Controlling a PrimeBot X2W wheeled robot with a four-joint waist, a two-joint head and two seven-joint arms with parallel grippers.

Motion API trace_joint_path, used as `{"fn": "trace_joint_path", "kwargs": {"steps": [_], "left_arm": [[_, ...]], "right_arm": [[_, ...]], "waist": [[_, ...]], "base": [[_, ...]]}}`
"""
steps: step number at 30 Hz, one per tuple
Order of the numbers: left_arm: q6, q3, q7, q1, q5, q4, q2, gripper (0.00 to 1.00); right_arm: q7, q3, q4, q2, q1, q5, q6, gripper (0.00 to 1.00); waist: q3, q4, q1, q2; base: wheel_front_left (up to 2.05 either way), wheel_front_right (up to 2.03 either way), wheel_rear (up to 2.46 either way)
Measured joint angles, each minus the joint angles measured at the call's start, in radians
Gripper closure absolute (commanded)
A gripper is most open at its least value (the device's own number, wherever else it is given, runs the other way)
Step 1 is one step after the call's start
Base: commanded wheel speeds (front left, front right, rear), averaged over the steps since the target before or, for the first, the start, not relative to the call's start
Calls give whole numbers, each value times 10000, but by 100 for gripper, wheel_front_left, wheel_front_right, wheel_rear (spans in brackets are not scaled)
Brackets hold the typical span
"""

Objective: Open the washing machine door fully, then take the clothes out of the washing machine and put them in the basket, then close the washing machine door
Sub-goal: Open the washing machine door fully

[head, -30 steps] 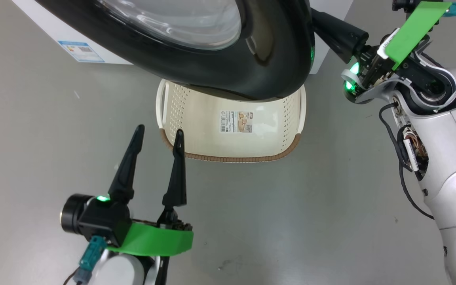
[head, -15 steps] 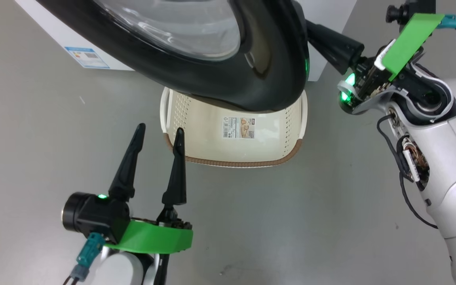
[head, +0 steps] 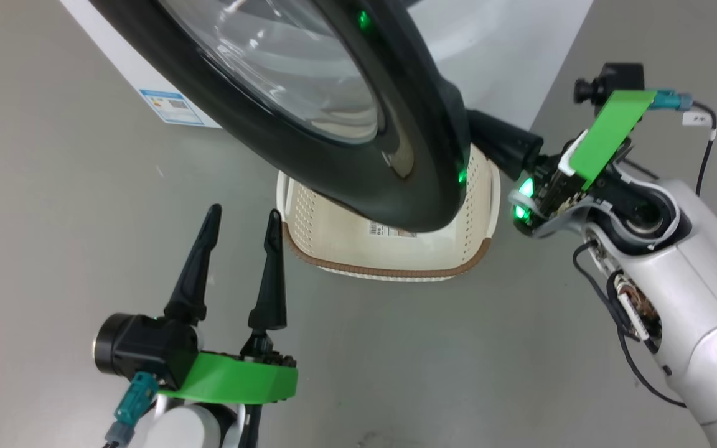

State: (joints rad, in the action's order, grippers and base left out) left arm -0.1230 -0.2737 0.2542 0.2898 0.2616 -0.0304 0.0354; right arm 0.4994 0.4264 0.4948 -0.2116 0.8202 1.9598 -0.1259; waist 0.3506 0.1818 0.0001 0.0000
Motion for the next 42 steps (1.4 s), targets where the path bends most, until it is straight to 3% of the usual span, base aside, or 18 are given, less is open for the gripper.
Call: {"fn": "trace_joint_path", "kwargs": {"steps": [24,42], "left_arm": [[86,13,-2,-902,38,-132,6,0],[88,-58,-2,-1104,132,-148,6,0]], "right_arm": [[-1139,2798,-1724,-1475,-1575,2144,35,100],[-2109,4437,-2807,-2242,-1385,3135,73,100]], "waist": [[-1367,1305,0,0],[-1780,2353,-1,0]], "base": [[0,0,0],[0,0,0]]}}
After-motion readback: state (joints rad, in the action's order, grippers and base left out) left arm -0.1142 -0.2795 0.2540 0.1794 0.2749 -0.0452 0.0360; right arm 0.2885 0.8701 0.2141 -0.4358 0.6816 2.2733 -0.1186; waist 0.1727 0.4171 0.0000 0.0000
